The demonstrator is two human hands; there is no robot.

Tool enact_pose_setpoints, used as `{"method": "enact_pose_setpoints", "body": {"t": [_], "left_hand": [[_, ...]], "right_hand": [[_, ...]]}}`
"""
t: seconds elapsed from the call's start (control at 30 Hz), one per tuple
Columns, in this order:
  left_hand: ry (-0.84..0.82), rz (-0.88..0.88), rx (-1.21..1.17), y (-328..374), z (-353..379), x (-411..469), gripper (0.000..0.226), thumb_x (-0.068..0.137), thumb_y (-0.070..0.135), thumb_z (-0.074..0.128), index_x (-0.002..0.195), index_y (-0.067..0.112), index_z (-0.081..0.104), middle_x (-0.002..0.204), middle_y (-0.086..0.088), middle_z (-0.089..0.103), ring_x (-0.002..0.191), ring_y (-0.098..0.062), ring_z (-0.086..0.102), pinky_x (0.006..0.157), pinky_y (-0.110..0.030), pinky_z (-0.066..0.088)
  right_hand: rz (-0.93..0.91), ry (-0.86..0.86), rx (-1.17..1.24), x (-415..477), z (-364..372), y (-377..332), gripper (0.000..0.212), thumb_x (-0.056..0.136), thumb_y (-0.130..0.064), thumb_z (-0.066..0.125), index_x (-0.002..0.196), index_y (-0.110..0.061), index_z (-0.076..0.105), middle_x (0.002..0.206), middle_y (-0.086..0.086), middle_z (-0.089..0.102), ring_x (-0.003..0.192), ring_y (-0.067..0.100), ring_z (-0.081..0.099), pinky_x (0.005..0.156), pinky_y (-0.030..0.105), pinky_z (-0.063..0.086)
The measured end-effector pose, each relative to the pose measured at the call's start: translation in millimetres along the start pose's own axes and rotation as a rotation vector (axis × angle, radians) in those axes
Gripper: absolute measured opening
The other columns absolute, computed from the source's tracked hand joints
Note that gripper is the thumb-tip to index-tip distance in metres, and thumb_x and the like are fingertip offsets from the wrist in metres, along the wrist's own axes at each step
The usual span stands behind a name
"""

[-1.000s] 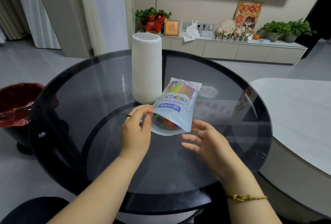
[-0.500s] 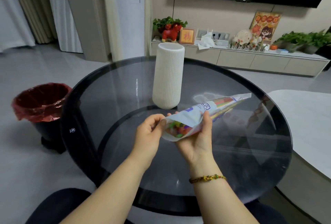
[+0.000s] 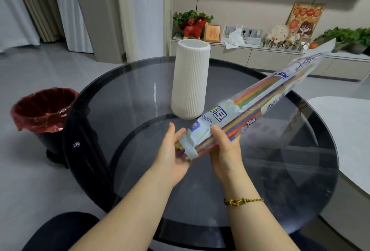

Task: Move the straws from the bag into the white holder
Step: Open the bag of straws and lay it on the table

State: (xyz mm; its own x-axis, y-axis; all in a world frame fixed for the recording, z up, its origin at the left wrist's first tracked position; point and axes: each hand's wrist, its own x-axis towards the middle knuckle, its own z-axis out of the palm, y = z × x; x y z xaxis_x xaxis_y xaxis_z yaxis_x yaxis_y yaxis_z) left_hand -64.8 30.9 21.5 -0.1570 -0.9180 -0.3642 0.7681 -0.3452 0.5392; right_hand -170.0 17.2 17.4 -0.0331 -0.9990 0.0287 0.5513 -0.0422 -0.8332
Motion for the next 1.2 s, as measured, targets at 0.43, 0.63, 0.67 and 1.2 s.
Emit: {"method": "enact_pose_setpoints", "body": {"t": [0.43, 0.63, 0.67, 1.2], "left_hand": [[0.121, 0.052, 0.226, 10, -12, -5, 0.022, 0.086, 0.031, 0.054, 0.093, 0.011, 0.063, 0.074, -0.009, 0.074, 0.067, -0.021, 0.071, 0.055, -0.030, 0.058], [0.162, 0.185, 0.430, 16, -16, -7, 0.008, 0.084, 0.016, 0.059, 0.092, 0.017, 0.059, 0.086, -0.006, 0.066, 0.068, -0.016, 0.065, 0.045, -0.018, 0.053], [0.169, 0.213, 0.456, 19, -17, -7, 0.007, 0.084, 0.014, 0.060, 0.090, 0.018, 0.058, 0.086, -0.004, 0.065, 0.069, -0.015, 0.063, 0.043, -0.016, 0.051], [0.023, 0.344, 1.430, 49, -35, 0, 0.033, 0.083, 0.015, 0.062, 0.116, 0.018, 0.058, 0.131, 0.007, 0.045, 0.106, -0.007, 0.047, 0.088, -0.020, 0.037]], "right_hand": [[0.042, 0.080, 0.148, 2, -5, 3, 0.047, 0.086, -0.006, 0.045, 0.133, -0.010, 0.036, 0.105, 0.001, 0.060, 0.094, 0.015, 0.059, 0.091, 0.035, 0.046], [0.139, -0.010, 0.157, -8, -6, 7, 0.038, 0.088, -0.009, 0.043, 0.126, -0.006, 0.044, 0.111, 0.008, 0.061, 0.094, 0.014, 0.063, 0.082, 0.027, 0.052], [0.172, -0.016, 0.142, -12, -7, 6, 0.037, 0.089, -0.011, 0.043, 0.125, -0.007, 0.044, 0.113, 0.008, 0.060, 0.096, 0.015, 0.062, 0.084, 0.028, 0.052], [-0.391, -0.155, -1.628, -4, -6, -16, 0.023, 0.088, -0.021, 0.048, 0.104, -0.009, 0.060, 0.109, 0.007, 0.064, 0.104, 0.024, 0.051, 0.084, 0.027, 0.031]]}}
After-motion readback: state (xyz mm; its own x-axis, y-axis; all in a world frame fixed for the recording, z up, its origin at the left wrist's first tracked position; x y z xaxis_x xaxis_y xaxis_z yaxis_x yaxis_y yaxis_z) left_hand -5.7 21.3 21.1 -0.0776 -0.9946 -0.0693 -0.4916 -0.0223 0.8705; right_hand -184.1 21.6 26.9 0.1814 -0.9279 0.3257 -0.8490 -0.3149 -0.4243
